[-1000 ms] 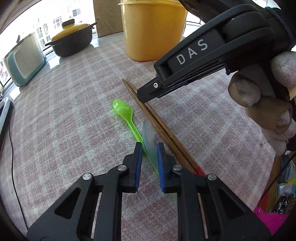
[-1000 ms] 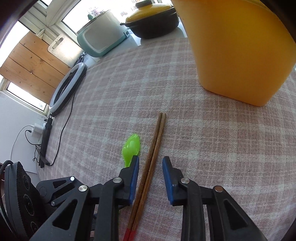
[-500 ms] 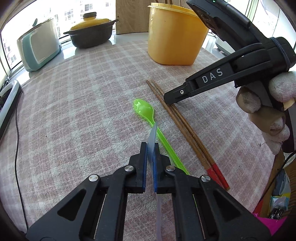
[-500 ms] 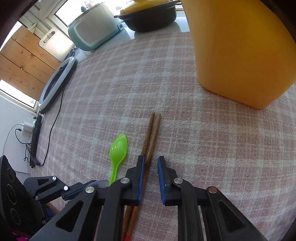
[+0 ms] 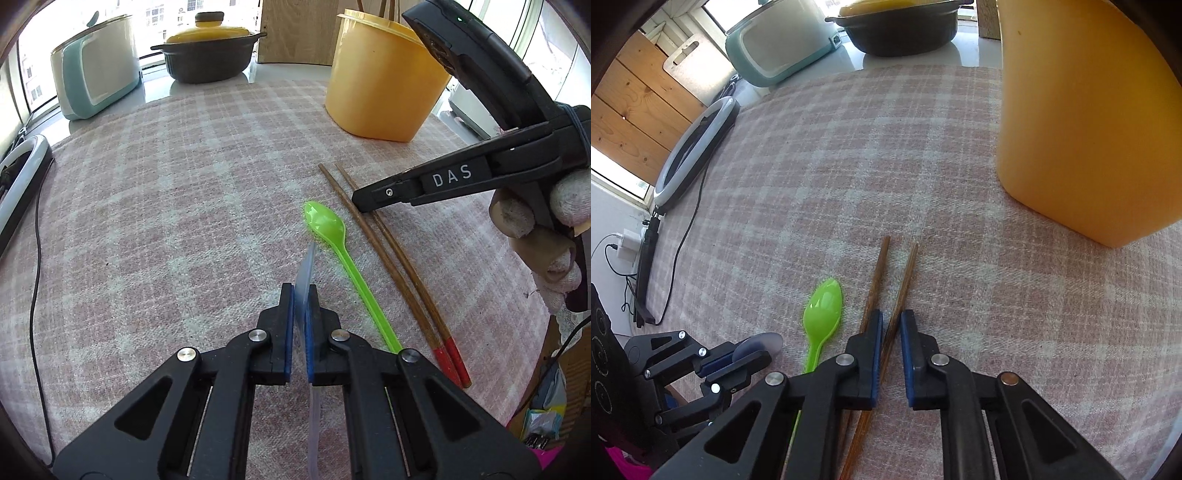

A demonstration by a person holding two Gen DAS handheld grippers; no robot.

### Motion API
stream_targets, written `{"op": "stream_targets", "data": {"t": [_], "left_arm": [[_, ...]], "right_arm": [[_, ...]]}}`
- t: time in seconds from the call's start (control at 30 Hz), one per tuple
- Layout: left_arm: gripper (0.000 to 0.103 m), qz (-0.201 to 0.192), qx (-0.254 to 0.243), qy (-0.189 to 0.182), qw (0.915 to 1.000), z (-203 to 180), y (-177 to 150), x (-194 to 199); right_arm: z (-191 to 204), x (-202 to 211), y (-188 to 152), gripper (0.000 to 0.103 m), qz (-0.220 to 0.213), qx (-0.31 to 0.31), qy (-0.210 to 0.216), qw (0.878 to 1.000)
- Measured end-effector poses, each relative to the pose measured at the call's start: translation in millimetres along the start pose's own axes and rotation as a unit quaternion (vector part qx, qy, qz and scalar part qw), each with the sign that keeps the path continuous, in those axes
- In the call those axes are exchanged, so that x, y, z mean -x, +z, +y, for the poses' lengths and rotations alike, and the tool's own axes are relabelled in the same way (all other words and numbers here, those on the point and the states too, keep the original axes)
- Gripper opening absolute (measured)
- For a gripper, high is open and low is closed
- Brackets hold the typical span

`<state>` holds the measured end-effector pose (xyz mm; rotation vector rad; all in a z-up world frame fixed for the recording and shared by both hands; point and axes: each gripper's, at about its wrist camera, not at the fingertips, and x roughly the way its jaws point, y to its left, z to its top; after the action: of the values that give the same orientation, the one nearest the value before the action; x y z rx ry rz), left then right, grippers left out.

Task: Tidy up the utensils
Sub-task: 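Close the left tool on the clear spoon while the right tool grasps a chopstick, then carry the clear spoon and chopstick upright over the yellow container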

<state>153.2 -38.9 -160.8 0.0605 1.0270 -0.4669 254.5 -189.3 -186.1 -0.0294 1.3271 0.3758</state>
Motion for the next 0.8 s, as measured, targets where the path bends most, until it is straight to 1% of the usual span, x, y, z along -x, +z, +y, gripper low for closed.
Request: {"op": "stream_targets", "data": {"t": [0.1, 0.2, 0.3, 0.43, 0.5, 0.7, 0.8], "left_arm": [[0.003, -0.004, 0.001, 0.005, 1.0000, 2, 0, 5], [0.003, -0.006, 0.000, 0.009, 0.9999, 5, 0, 8], [0.003, -0.009, 0.006, 0.007, 0.9999, 7, 1, 9], [0.003, -0.015, 0.022, -0.005, 0.9996, 10, 5, 12], [0.003, -0.023, 0.027, -0.009, 0.9993, 12, 8, 17], [0.003, -0.050, 0.034, -0.019, 0.9980, 12, 21, 36], [0.003, -0.066, 0.039, -0.027, 0.9967, 11, 31, 43]], "right_arm": [[0, 0, 0, 0.006, 0.009, 0.013, -0.001, 1.000], [-6, 2, 0, 0.005, 0.019, 0.009, 0.004, 1.000], [-6, 1, 0, 0.004, 0.020, 0.006, 0.004, 1.000], [-2, 1, 0, 0.005, 0.007, 0.015, -0.010, 1.000], [-1, 3, -3, 0.004, 0.000, 0.014, -0.010, 1.000], [-16, 23, -23, 0.003, -0.044, -0.015, 0.028, 0.999], [-18, 40, -36, 0.003, -0.071, -0.015, 0.040, 0.997]]}}
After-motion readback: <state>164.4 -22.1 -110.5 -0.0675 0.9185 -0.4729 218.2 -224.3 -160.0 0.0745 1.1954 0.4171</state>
